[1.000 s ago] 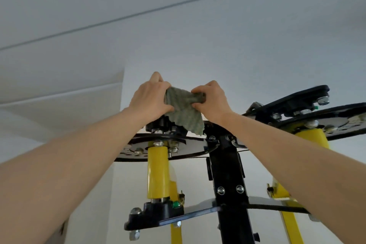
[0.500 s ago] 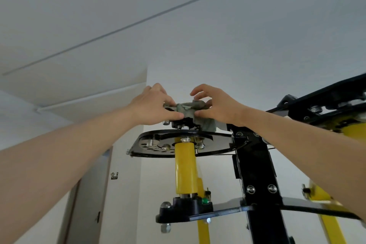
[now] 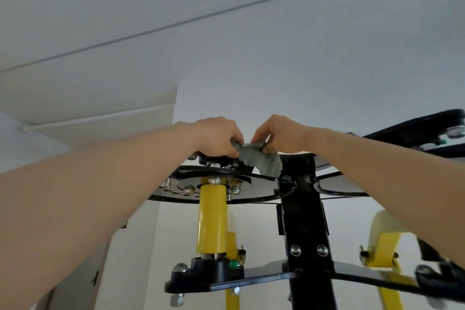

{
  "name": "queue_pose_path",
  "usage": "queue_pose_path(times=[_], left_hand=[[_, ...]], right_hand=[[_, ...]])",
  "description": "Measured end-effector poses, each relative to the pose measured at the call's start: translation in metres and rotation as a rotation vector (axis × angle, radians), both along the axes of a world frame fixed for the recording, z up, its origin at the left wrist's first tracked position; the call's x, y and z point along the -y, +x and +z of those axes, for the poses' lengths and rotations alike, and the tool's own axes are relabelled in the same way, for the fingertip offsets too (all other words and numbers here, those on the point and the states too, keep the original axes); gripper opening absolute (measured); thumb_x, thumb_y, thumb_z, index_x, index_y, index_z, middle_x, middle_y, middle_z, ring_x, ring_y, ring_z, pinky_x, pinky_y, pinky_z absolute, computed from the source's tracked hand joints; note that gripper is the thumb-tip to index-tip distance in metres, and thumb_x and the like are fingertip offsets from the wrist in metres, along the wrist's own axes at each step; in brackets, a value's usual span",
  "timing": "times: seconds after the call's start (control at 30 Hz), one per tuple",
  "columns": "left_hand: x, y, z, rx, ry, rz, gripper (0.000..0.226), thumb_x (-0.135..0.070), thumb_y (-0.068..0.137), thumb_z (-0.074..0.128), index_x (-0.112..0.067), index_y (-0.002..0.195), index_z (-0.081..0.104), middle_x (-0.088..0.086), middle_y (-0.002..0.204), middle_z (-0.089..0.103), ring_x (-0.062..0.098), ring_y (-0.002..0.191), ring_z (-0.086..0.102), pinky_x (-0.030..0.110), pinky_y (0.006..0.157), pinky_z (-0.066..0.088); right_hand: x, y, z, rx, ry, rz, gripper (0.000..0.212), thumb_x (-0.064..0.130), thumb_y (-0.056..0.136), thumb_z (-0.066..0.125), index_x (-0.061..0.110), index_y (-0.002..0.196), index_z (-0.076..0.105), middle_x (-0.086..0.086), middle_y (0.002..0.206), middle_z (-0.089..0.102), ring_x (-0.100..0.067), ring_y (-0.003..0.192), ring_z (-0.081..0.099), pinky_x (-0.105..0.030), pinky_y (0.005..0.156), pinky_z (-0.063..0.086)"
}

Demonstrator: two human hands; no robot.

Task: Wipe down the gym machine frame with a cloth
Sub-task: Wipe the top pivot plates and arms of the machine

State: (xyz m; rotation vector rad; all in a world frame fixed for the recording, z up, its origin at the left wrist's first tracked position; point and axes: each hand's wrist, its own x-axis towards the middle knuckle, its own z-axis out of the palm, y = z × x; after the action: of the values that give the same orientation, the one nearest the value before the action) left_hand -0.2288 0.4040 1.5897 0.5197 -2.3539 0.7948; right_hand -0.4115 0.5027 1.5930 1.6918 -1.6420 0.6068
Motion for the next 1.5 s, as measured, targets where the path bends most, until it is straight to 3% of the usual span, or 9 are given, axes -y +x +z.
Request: queue_pose_path(times=[0.1, 0.23, 0.43, 0.87, 1.0, 1.17, 1.23, 1.37, 1.5], left_hand=[[-0.002, -0.023, -0.001, 0.019, -0.002, 0.003, 0.044, -0.045, 0.089, 0.071, -0.028, 0.129, 0.065, -0.005, 0.100, 0.065, 0.020, 0.094, 0.059, 0.035, 0.078, 0.049], [0.000, -0.049, -0.002, -0.005, 0.014, -0.026, 0.047, -0.053, 0.085, 0.073, -0.029, 0.125, 0.065, -0.010, 0.087, 0.059, 0.014, 0.082, 0.058, 0.031, 0.069, 0.044], [-0.006, -0.074, -0.001, 0.045, 0.034, -0.044, 0.070, -0.056, 0.080, 0.077, -0.032, 0.142, 0.054, -0.004, 0.129, 0.062, 0.021, 0.112, 0.057, 0.042, 0.098, 0.050], [-0.030, -0.143, -0.003, 0.049, 0.239, -0.355, 0.069, -0.038, 0.079, 0.081, -0.029, 0.142, 0.055, -0.007, 0.127, 0.065, 0.017, 0.112, 0.061, 0.038, 0.103, 0.048], [-0.042, -0.156, -0.007, 0.013, 0.341, -0.528, 0.069, -0.035, 0.078, 0.082, -0.032, 0.141, 0.055, -0.014, 0.120, 0.067, 0.011, 0.105, 0.065, 0.035, 0.099, 0.052], [-0.057, -0.169, -0.010, -0.052, 0.435, -0.748, 0.063, -0.032, 0.077, 0.085, -0.031, 0.135, 0.062, -0.014, 0.113, 0.069, 0.008, 0.105, 0.066, 0.029, 0.094, 0.053], [-0.064, -0.172, -0.011, -0.064, 0.469, -0.831, 0.056, -0.030, 0.080, 0.083, -0.030, 0.133, 0.065, -0.010, 0.116, 0.070, 0.010, 0.108, 0.066, 0.030, 0.096, 0.052], [-0.082, -0.178, -0.013, -0.086, 0.539, -0.963, 0.046, -0.028, 0.082, 0.082, -0.031, 0.127, 0.069, -0.012, 0.109, 0.070, 0.003, 0.102, 0.066, 0.018, 0.079, 0.048], [-0.104, -0.184, -0.013, -0.112, 0.540, -1.043, 0.035, -0.031, 0.082, 0.082, -0.033, 0.115, 0.073, -0.014, 0.104, 0.073, 0.000, 0.098, 0.067, 0.016, 0.077, 0.046]], right_hand=[[-0.006, -0.008, 0.002, -0.017, 0.047, -0.115, 0.037, 0.004, 0.082, 0.076, 0.019, 0.116, 0.073, -0.002, 0.111, 0.074, -0.010, 0.082, 0.063, -0.030, 0.091, 0.052], [-0.012, -0.019, -0.001, 0.016, 0.114, -0.208, 0.049, 0.011, 0.076, 0.084, 0.021, 0.122, 0.068, 0.000, 0.112, 0.072, -0.014, 0.088, 0.064, -0.030, 0.087, 0.050], [-0.033, -0.036, 0.001, -0.002, 0.176, -0.366, 0.061, 0.017, 0.072, 0.087, 0.024, 0.127, 0.063, 0.002, 0.112, 0.072, -0.020, 0.103, 0.064, -0.037, 0.096, 0.048], [-0.096, -0.055, 0.009, -0.060, 0.231, -0.651, 0.054, 0.025, 0.077, 0.086, 0.027, 0.125, 0.064, 0.003, 0.123, 0.066, -0.021, 0.115, 0.060, -0.046, 0.104, 0.047], [-0.120, -0.054, 0.010, -0.085, 0.196, -0.703, 0.051, 0.031, 0.077, 0.086, 0.024, 0.123, 0.065, 0.006, 0.131, 0.060, -0.018, 0.114, 0.055, -0.043, 0.105, 0.046], [-0.157, -0.047, 0.009, -0.067, 0.197, -0.725, 0.042, 0.039, 0.075, 0.086, 0.019, 0.109, 0.070, 0.005, 0.113, 0.070, -0.020, 0.106, 0.063, -0.045, 0.099, 0.050], [-0.173, -0.045, 0.007, -0.051, 0.181, -0.703, 0.038, 0.037, 0.076, 0.086, 0.021, 0.107, 0.071, 0.006, 0.110, 0.071, -0.017, 0.100, 0.065, -0.042, 0.095, 0.052], [-0.206, -0.047, 0.004, 0.010, 0.144, -0.649, 0.030, 0.036, 0.078, 0.084, 0.028, 0.103, 0.071, 0.011, 0.104, 0.072, -0.014, 0.100, 0.067, -0.037, 0.094, 0.053], [-0.234, -0.054, -0.001, 0.083, 0.103, -0.587, 0.026, 0.038, 0.079, 0.083, 0.035, 0.101, 0.070, 0.014, 0.100, 0.074, -0.008, 0.098, 0.068, -0.026, 0.082, 0.049]])
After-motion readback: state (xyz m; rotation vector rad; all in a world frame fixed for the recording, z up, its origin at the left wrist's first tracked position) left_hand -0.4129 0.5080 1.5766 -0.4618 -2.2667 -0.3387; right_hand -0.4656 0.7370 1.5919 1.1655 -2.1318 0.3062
